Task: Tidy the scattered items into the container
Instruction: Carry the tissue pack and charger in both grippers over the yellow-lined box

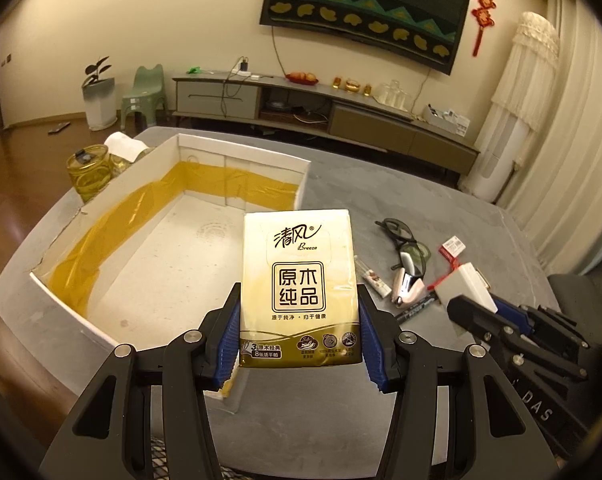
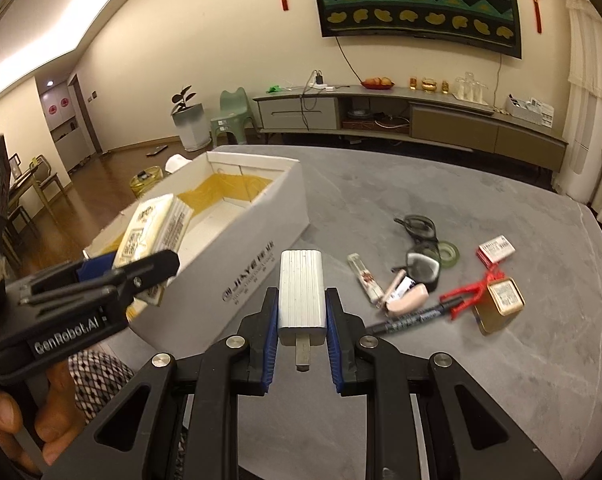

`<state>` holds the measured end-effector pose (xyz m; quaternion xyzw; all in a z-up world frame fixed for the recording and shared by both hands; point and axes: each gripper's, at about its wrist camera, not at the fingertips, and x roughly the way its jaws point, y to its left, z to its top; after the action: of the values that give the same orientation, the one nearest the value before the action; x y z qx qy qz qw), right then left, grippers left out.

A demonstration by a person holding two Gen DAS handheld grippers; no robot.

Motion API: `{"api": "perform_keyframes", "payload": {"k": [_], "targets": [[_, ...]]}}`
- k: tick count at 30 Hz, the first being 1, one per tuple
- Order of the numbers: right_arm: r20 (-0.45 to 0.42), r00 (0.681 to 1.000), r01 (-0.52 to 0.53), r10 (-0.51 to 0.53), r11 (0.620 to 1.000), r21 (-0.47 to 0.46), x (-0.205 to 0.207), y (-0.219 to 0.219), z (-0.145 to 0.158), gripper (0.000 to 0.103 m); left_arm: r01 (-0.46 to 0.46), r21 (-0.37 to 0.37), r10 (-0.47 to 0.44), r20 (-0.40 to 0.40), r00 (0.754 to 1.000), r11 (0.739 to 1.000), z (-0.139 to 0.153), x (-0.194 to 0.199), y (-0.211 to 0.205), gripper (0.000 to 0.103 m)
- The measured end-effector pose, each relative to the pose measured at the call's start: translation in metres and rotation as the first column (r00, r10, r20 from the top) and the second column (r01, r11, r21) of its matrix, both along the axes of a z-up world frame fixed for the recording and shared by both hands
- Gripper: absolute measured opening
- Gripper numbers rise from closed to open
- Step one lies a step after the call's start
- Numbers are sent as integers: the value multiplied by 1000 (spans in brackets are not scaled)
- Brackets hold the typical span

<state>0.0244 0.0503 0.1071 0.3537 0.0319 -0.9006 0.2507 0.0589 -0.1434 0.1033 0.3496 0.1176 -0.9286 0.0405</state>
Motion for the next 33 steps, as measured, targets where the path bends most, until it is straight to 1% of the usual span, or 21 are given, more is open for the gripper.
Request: {"api": "perform_keyframes", "payload": {"k": [9, 13, 21, 28, 33], "targets": [[-35, 997, -63, 62, 998, -1, -5, -40, 21, 23, -50, 29, 50, -11, 999, 998, -1, 1, -28, 54], [-61, 995, -83, 83, 996, 12, -6, -54, 25, 23, -74, 41, 74, -3, 997, 996, -7, -2, -39, 54], [-67, 991, -116, 117, 993, 15, -21, -71, 31, 23, -103, 71, 103, -1, 995, 992, -11, -6, -58, 54], [-68, 987, -149, 147, 989, -22, -35, -85, 45, 23, -123, 101, 124, -4, 992, 987, -9, -11, -72, 54], [-52, 985, -168, 166, 984, -50, -47, -97, 50, 23, -144, 99, 145, 2, 989, 985, -8, -17, -82, 54]]}}
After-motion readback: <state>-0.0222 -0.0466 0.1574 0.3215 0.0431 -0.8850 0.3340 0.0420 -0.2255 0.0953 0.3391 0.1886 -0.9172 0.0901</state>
